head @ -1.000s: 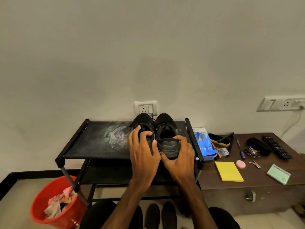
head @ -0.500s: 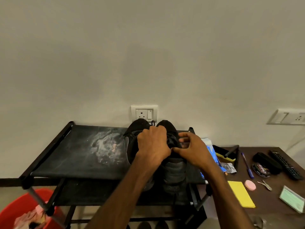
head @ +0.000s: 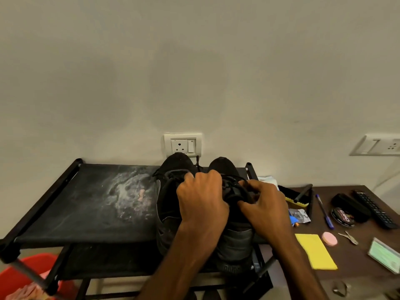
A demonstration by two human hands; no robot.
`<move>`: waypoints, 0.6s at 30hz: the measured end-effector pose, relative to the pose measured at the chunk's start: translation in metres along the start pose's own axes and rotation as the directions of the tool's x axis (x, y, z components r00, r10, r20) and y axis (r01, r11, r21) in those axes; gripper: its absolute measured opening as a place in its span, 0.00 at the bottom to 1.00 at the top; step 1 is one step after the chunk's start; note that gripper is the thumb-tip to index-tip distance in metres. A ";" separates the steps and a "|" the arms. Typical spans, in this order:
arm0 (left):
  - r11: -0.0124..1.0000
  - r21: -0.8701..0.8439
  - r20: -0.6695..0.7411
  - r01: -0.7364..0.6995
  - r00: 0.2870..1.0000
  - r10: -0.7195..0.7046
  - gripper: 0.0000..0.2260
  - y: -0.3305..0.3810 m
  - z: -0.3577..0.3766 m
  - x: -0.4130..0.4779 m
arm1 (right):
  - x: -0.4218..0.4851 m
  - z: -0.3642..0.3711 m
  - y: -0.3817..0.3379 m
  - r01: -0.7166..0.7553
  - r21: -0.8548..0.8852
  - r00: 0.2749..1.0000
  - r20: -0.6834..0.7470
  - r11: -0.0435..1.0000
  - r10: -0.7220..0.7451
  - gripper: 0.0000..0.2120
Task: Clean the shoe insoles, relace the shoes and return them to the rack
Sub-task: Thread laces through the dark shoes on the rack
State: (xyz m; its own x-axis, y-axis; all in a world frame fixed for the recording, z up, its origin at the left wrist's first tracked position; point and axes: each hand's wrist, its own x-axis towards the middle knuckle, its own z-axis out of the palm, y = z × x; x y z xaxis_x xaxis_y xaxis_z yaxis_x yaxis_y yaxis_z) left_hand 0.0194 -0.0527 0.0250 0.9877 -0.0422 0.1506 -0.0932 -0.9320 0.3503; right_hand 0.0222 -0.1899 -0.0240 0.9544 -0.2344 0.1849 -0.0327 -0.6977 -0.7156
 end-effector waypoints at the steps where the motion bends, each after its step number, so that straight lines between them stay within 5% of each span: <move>1: 0.999 -0.030 0.011 -0.016 1.000 0.016 0.13 0.002 0.000 -0.003 | -0.004 -0.003 0.001 0.013 -0.011 1.000 -0.019 1.000 -0.013 0.15; 6: 0.985 -0.172 0.118 -0.009 0.993 0.030 0.15 0.012 0.002 -0.009 | -0.004 -0.014 0.014 0.006 0.021 1.000 -0.023 1.000 -0.005 0.19; 12: 0.979 -0.187 0.190 0.084 0.981 -0.048 0.18 0.010 0.006 0.007 | 0.004 -0.035 0.023 -0.092 0.231 0.956 0.293 0.969 0.021 0.16; 18: 0.976 -0.187 0.300 0.109 0.953 -0.049 0.12 0.005 0.014 0.020 | 0.011 -0.026 0.037 -0.140 0.308 0.960 0.274 0.941 0.054 0.18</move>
State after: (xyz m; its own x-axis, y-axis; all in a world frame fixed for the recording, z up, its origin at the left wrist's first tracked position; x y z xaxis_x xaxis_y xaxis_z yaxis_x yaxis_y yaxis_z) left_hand 0.0399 -0.0635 0.0173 0.9832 -0.1029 -0.1508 -0.0071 -0.8471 0.5315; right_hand 0.0236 -0.2357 -0.0306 0.9960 -0.0767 -0.0455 -0.0734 -0.4149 -0.9069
